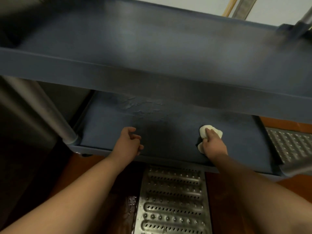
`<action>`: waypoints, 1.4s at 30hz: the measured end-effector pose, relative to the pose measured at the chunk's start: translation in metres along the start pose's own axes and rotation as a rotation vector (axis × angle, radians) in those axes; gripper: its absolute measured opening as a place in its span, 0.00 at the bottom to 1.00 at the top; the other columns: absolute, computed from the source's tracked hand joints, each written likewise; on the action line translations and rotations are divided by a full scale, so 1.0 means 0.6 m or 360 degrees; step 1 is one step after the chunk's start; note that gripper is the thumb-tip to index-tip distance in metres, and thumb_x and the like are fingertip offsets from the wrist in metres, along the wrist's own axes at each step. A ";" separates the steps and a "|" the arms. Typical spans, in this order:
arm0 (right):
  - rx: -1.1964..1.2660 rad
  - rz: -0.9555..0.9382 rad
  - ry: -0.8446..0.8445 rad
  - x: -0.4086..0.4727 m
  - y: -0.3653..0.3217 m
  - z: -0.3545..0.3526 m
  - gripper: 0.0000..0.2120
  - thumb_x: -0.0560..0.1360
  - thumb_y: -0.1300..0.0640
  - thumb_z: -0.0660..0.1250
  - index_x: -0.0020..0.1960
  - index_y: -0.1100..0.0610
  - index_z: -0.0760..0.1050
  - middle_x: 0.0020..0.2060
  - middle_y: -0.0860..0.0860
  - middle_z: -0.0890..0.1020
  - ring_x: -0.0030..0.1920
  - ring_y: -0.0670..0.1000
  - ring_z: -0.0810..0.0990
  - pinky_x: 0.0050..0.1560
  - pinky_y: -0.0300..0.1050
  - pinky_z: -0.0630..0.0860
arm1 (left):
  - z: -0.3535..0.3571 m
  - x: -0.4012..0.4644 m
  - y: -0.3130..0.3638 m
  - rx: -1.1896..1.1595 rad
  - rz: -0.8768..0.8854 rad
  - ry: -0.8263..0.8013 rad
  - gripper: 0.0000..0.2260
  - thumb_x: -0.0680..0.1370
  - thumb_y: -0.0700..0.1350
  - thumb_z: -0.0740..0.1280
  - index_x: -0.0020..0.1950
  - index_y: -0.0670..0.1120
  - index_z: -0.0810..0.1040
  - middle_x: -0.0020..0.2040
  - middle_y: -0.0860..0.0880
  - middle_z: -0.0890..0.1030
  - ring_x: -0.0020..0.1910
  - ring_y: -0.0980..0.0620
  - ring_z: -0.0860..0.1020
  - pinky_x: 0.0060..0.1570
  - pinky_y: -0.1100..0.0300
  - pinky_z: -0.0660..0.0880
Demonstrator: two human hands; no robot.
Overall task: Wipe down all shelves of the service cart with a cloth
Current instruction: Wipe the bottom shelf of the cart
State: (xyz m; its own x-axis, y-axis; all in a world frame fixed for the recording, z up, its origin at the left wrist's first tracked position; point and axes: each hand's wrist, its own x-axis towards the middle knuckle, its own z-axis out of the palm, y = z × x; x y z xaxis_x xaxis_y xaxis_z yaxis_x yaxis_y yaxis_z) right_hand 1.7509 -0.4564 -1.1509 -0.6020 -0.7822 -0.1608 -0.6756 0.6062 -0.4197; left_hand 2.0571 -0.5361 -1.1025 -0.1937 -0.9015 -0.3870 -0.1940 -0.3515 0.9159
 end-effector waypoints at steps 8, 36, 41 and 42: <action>-0.0001 -0.0245 -0.0116 -0.027 -0.214 0.113 0.26 0.82 0.59 0.58 0.79 0.57 0.61 0.77 0.58 0.63 0.76 0.60 0.62 0.74 0.53 0.62 | -0.117 -0.012 -0.010 -0.0068 -0.0045 0.0119 0.16 0.77 0.31 0.56 0.60 0.47 0.65 0.48 0.46 0.74 0.35 0.49 0.76 0.32 0.57 0.72; -0.0211 -0.0768 -0.0448 -0.040 -0.370 0.209 0.32 0.80 0.60 0.62 0.81 0.50 0.54 0.81 0.51 0.52 0.78 0.58 0.59 0.76 0.55 0.63 | -0.168 -0.040 -0.009 -0.0056 0.0022 0.0334 0.14 0.77 0.32 0.57 0.59 0.47 0.65 0.46 0.47 0.74 0.32 0.51 0.76 0.32 0.58 0.71; -0.0370 -0.0458 -0.0509 0.007 -0.232 0.115 0.40 0.78 0.59 0.68 0.82 0.51 0.47 0.81 0.52 0.49 0.78 0.59 0.58 0.74 0.58 0.63 | -0.061 -0.027 -0.001 0.0018 0.0033 0.0221 0.16 0.77 0.33 0.58 0.61 0.47 0.65 0.47 0.47 0.75 0.35 0.49 0.77 0.34 0.56 0.74; -0.0419 -0.0402 -0.0512 0.015 -0.202 0.096 0.42 0.78 0.60 0.69 0.82 0.52 0.46 0.81 0.52 0.48 0.79 0.59 0.57 0.75 0.58 0.63 | -0.037 -0.025 0.000 0.0024 0.0037 0.0189 0.16 0.78 0.33 0.58 0.62 0.47 0.65 0.47 0.48 0.75 0.35 0.49 0.77 0.34 0.56 0.74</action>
State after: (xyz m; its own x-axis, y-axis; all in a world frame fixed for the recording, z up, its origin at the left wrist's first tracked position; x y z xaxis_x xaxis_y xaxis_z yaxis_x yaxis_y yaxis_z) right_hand 1.8521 -0.5452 -1.1530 -0.2708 -0.8893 -0.3685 -0.8934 0.3747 -0.2478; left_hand 2.0811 -0.5284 -1.0942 -0.0835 -0.9332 -0.3494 -0.2053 -0.3270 0.9225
